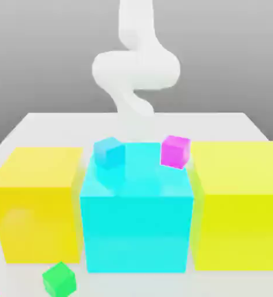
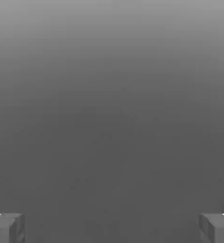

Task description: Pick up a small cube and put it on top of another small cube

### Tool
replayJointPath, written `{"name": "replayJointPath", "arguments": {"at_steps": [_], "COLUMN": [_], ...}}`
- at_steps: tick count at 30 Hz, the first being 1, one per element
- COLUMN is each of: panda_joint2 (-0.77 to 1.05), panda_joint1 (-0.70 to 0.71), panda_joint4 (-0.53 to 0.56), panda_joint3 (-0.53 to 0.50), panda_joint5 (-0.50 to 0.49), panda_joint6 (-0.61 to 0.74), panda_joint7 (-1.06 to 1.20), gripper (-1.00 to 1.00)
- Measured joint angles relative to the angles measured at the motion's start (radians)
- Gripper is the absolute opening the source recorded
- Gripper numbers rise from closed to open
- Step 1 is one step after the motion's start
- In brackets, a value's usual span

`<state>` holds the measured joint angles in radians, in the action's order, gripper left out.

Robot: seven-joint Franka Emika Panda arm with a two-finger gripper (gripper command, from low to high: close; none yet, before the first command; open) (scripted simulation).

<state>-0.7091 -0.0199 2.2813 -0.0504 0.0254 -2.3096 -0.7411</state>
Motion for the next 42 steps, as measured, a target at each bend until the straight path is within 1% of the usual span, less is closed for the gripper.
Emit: {"name": "replayJointPath", "arguments": {"at_steps": [11,17,21,25,30,36,39,40,42], "panda_joint2": [0.402,0.622,0.767,0.905,1.065,1.24,1.349,1.374,1.374], "panda_joint1": [-0.07,-0.058,-0.02,0.023,0.079,0.141,0.18,0.19,0.19], "panda_joint4": [-0.083,-0.128,-0.158,-0.186,-0.219,-0.255,-0.283,-0.29,-0.29], "panda_joint3": [-0.22,-0.298,-0.318,-0.32,-0.326,-0.338,-0.297,-0.284,-0.284], "panda_joint5": [0.152,0.257,0.316,0.351,0.357,0.326,0.364,0.375,0.376], "panda_joint6": [-0.043,-0.062,-0.077,-0.097,-0.133,-0.193,-0.266,-0.285,-0.285], "panda_joint7": [0.291,0.465,0.572,0.663,0.755,0.835,0.872,0.88,0.881], "gripper": [0.0,0.0,0.0,0.0,0.0,0.0,0.0,-1.0,-1.0]}}
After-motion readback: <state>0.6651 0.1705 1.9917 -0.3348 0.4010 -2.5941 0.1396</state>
